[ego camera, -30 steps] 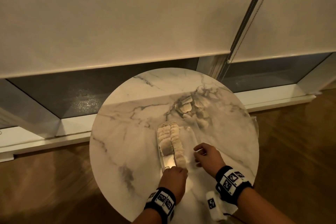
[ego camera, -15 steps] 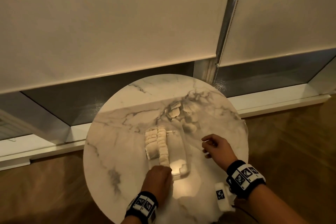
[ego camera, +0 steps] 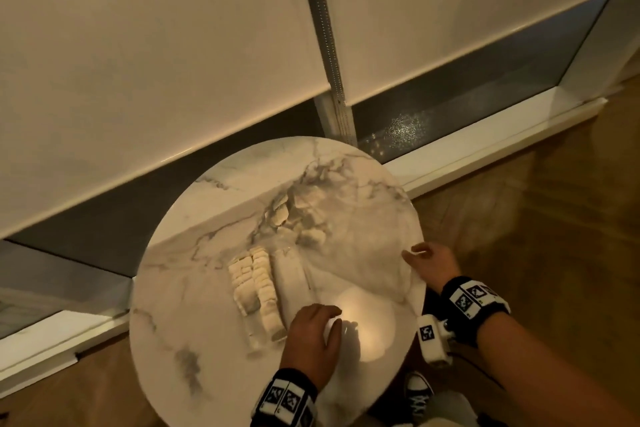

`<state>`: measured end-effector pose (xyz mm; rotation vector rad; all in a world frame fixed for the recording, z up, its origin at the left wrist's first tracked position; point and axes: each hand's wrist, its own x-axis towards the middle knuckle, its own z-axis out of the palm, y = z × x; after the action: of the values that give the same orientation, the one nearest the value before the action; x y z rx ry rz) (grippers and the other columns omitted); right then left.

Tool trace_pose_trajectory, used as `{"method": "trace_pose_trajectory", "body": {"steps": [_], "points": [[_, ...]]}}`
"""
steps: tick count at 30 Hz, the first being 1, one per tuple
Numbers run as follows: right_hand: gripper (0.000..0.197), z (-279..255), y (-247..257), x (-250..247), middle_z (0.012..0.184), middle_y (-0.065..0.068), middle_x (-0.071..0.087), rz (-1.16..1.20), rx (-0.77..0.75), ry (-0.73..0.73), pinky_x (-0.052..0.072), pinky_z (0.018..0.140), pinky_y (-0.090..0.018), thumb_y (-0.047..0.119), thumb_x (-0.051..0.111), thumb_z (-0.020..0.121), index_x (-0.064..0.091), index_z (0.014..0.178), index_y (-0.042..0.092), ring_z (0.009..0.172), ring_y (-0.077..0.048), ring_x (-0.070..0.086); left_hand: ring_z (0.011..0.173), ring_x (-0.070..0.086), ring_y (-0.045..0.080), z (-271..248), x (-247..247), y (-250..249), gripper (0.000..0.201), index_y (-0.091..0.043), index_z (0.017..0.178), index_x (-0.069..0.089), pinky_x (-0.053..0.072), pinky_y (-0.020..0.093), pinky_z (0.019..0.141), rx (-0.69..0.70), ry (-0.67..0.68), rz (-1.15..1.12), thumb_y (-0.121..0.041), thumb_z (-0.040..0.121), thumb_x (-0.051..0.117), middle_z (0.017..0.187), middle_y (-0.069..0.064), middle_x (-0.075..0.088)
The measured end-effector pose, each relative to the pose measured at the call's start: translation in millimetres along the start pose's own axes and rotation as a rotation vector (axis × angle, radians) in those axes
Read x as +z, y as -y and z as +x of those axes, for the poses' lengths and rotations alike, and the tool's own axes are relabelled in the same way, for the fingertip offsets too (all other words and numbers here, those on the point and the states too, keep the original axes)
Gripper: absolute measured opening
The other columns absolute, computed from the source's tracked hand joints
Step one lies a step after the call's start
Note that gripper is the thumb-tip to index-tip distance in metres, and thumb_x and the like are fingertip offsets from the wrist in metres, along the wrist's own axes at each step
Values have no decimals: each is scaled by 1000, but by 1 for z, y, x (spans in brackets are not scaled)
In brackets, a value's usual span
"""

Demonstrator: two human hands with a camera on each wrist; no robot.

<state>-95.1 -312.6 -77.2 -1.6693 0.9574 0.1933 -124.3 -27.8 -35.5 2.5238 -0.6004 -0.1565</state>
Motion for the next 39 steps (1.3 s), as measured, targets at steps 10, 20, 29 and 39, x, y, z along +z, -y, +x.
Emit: {"method": "trace_pose_trajectory", "body": {"steps": [10, 20, 29, 39], "points": [[65, 27, -11, 14, 132, -14, 56, 54, 5, -90, 49, 100, -42, 28, 83, 76, 53, 131, 11, 118, -32, 57, 98, 45, -5, 30, 15, -36, 19, -29, 107, 66, 33, 9, 87, 14, 119, -17, -32, 92, 55, 103, -23, 50], [50, 27, 10, 30, 127, -15, 52, 59, -89, -244, 49, 91, -38, 26, 76, 82, 50, 123, 15, 113, -32, 56, 100, 50, -1, 29, 17, -42, 20, -29, 107, 65, 35, 11, 87, -10, 126, 8, -34, 93, 52, 107, -17, 55], [47, 13, 7, 55, 107, -16, 64, 338, 316, 105, 55, 56, -32, 18, 78, 80, 53, 118, 10, 83, -33, 67, 107, 52, 7, 35, 14, -41, 25, -29, 110, 65, 42, 21, 92, -71, 120, 35, -38, 91, 51, 114, -13, 57], [27, -13, 40, 44, 78, -25, 64, 628, 229, 257, 51, 46, -29, -13, 59, 87, 50, 106, 5, 59, -29, 66, 119, 49, 9, 45, 1, -41, 24, -36, 115, 65, 36, 19, 101, -136, 99, -21, -35, 94, 52, 137, -10, 44]]}}
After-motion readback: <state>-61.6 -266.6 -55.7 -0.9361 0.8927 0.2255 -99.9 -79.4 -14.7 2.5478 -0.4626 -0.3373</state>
